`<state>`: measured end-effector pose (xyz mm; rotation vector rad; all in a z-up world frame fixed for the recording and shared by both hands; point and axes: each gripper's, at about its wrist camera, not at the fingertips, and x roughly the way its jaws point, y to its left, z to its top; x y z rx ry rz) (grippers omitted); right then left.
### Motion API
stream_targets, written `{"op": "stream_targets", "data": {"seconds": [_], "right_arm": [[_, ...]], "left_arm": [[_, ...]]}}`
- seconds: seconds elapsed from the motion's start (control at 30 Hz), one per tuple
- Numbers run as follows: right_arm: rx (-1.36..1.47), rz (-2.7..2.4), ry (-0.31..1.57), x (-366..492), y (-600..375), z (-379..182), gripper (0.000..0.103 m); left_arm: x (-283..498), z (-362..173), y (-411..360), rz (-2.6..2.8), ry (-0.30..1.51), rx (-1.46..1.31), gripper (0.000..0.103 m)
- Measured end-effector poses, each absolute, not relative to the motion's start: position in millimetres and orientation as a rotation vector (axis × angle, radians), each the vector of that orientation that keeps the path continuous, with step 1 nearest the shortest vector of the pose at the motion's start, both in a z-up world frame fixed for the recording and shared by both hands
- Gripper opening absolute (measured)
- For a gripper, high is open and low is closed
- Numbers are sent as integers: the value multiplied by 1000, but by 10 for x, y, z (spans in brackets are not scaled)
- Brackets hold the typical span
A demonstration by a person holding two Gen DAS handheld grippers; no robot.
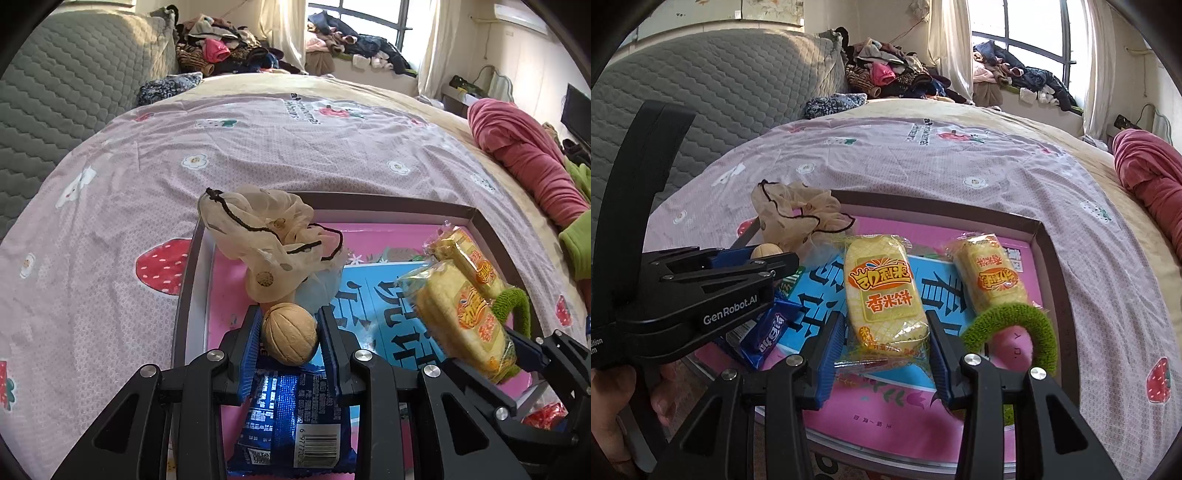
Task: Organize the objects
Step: 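Lower walnut into tray with left tool while right tool lowers yellow bread package there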
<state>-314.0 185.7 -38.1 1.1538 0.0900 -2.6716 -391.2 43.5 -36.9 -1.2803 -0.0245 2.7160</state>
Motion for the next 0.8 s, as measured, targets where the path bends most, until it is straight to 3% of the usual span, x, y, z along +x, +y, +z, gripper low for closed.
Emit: {"op": "stream_targets", "data": {"seconds": [0.8], "right_arm": [[1247, -2643, 127, -3218, 1805, -567, 44]], "left_arm": [[-3947, -523, 483, 2689, 11, -1342, 33]]}}
